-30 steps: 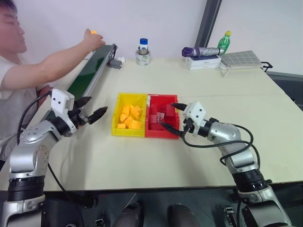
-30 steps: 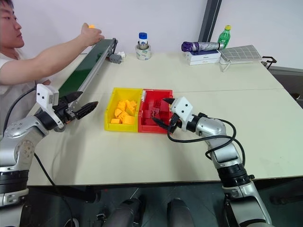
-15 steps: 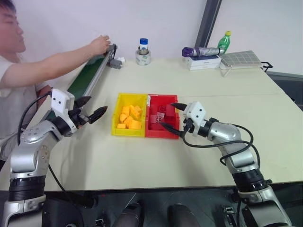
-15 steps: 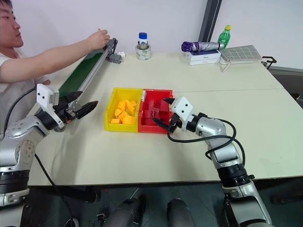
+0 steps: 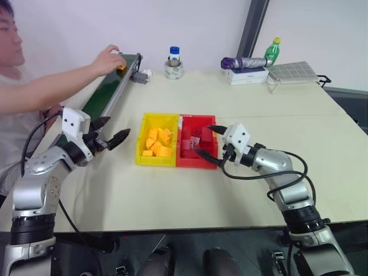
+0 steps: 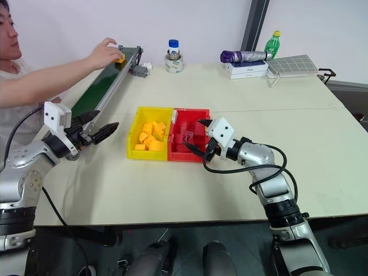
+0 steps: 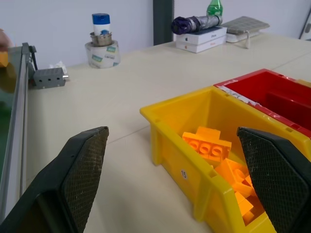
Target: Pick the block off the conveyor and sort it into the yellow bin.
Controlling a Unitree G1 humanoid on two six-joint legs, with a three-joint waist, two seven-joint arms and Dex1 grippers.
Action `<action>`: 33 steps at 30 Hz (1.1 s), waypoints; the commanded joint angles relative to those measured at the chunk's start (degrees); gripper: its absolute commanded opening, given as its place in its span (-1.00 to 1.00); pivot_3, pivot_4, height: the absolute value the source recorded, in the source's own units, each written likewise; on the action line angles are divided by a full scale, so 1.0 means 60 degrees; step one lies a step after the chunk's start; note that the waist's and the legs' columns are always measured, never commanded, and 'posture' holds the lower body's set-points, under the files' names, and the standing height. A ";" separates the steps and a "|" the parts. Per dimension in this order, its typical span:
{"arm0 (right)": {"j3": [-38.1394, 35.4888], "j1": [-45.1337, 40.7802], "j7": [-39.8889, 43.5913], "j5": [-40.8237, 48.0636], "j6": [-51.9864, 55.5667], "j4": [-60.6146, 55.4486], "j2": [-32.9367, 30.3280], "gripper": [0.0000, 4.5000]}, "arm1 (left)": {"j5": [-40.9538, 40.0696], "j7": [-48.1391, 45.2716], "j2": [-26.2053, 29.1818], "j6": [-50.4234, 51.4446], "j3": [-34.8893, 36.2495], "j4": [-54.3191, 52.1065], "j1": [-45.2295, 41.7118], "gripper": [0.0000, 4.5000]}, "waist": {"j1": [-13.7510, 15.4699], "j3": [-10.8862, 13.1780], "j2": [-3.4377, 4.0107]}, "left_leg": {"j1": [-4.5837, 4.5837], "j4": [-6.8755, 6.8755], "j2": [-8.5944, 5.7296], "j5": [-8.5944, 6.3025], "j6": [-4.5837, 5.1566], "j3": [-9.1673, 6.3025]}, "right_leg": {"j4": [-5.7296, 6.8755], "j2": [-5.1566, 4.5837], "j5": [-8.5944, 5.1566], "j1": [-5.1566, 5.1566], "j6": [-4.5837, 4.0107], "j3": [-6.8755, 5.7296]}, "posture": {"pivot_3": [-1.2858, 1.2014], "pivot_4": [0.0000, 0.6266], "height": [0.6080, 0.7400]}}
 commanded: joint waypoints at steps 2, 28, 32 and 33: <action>-0.0082 -0.0031 -0.0018 0.0082 -0.0080 -0.0402 0.0034 1.00 | -0.0041 -0.0013 0.0106 -0.0150 0.0186 -0.0258 -0.0016 0.99 | 0.0000 0.0000 0.0000 | 0.0000 0.0000 0.0000 0.0000 0.0000 0.0000 | 0.0000 0.0000 0.0000 0.0000 0.0000 0.0000 | 0.03 -0.52 1.00; -0.0065 -0.0159 0.0181 0.0093 -0.0242 -0.0124 0.0117 1.00 | -0.0025 0.1477 -0.0559 -0.0993 0.1941 -0.2005 0.2637 0.99 | -0.0028 0.0001 0.0003 | -0.0002 -0.0015 0.0002 -0.0002 0.0001 0.0001 | -0.0012 -0.0001 -0.0004 -0.0005 -0.0006 0.0006 | 0.03 -0.52 1.00; -0.0053 -0.0260 0.0246 0.0093 -0.0284 -0.0001 0.0163 1.00 | -0.0055 0.1871 -0.0653 -0.1237 0.2575 -0.2154 0.3231 0.99 | 0.0003 0.0001 0.0003 | -0.0003 -0.0015 0.0004 -0.0002 0.0001 0.0002 | -0.0013 -0.0001 -0.0008 -0.0004 -0.0013 0.0005 | 0.03 -0.52 1.00; -0.0029 -0.0308 0.0269 0.0086 -0.0320 0.0059 0.0196 1.00 | 0.0032 0.2071 -0.0732 -0.1344 0.2828 -0.2255 0.3504 0.99 | 0.0002 0.0001 0.0002 | -0.0003 -0.0014 0.0004 -0.0002 0.0001 0.0002 | -0.0013 -0.0001 -0.0013 -0.0002 -0.0022 0.0006 | 0.03 -0.52 1.00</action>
